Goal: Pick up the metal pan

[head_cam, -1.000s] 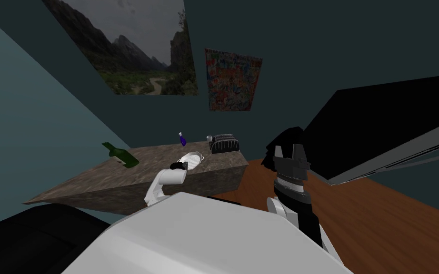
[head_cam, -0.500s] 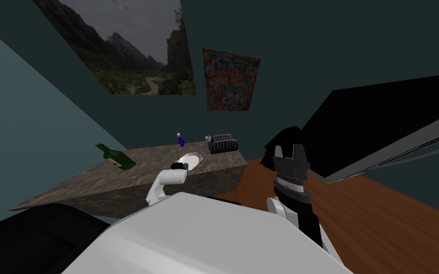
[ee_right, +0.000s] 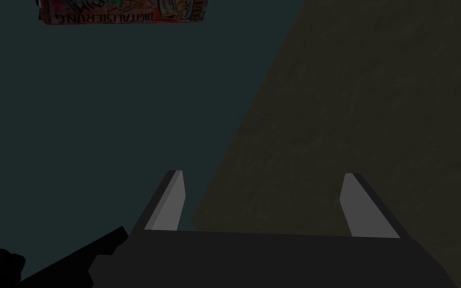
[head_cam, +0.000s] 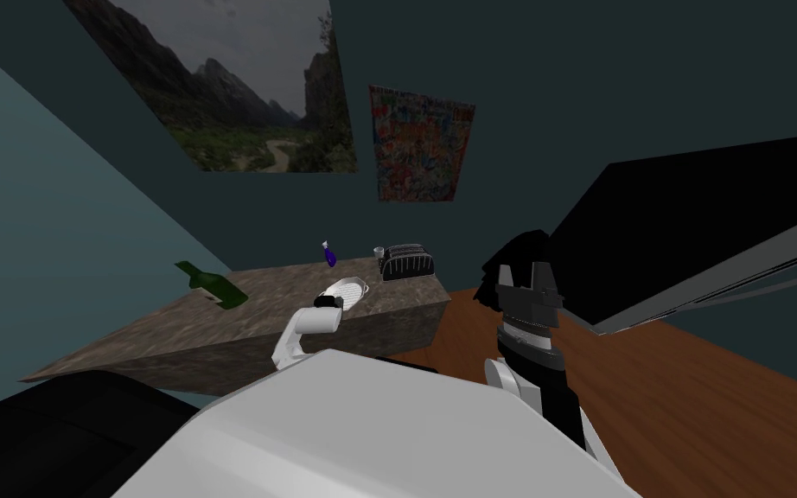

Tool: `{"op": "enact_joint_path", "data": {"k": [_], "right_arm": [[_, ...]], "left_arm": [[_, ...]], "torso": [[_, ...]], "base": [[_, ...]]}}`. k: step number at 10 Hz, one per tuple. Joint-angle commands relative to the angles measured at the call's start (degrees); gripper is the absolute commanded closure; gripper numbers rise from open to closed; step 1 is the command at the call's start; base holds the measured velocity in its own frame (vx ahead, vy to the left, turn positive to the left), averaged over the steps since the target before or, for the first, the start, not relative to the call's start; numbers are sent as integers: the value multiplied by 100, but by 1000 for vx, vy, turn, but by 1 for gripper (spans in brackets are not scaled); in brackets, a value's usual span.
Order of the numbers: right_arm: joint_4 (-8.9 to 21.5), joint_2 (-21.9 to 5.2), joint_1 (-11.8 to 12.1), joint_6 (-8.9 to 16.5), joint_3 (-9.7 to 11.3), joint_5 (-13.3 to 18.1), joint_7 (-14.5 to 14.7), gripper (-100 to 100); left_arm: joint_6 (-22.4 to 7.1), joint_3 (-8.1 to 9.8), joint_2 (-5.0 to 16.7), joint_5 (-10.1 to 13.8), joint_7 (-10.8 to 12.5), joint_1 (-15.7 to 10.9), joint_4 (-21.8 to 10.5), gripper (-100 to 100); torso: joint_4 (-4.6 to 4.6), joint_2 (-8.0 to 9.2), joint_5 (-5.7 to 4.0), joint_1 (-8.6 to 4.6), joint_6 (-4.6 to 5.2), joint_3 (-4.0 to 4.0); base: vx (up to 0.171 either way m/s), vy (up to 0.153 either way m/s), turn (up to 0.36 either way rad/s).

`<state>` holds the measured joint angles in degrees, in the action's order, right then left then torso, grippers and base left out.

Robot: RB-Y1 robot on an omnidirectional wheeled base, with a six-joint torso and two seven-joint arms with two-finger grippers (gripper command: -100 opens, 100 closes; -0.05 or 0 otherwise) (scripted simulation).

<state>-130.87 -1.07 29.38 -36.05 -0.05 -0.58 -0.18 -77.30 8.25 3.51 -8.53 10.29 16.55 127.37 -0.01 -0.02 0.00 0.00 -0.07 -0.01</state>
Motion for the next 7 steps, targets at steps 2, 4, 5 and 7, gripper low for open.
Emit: {"op": "enact_joint_path", "data": {"k": [2, 4, 5, 7], "right_arm": [[0, 0, 0, 0, 0, 0, 0, 0], [0, 0, 0, 0, 0, 0, 0, 0], [0, 0, 0, 0, 0, 0, 0, 0], [0, 0, 0, 0, 0, 0, 0, 0]], "left_arm": [[-8, -1, -1, 1, -1, 6, -5, 100], [-7, -1, -1, 1, -1, 4, -6, 100], [-9, -2, -2, 1, -1, 6, -8, 0], [-186, -18, -2, -1, -5, 78, 252, 100]], "torso": [[3, -1, -2, -1, 2, 1], [4, 3, -3, -3, 0, 4], [6, 5, -5, -4, 0, 5], [10, 12, -9, -12, 0, 11]], "base": [[0, 0, 0], [0, 0, 0], [0, 0, 0], [-10, -15, -23]]}}
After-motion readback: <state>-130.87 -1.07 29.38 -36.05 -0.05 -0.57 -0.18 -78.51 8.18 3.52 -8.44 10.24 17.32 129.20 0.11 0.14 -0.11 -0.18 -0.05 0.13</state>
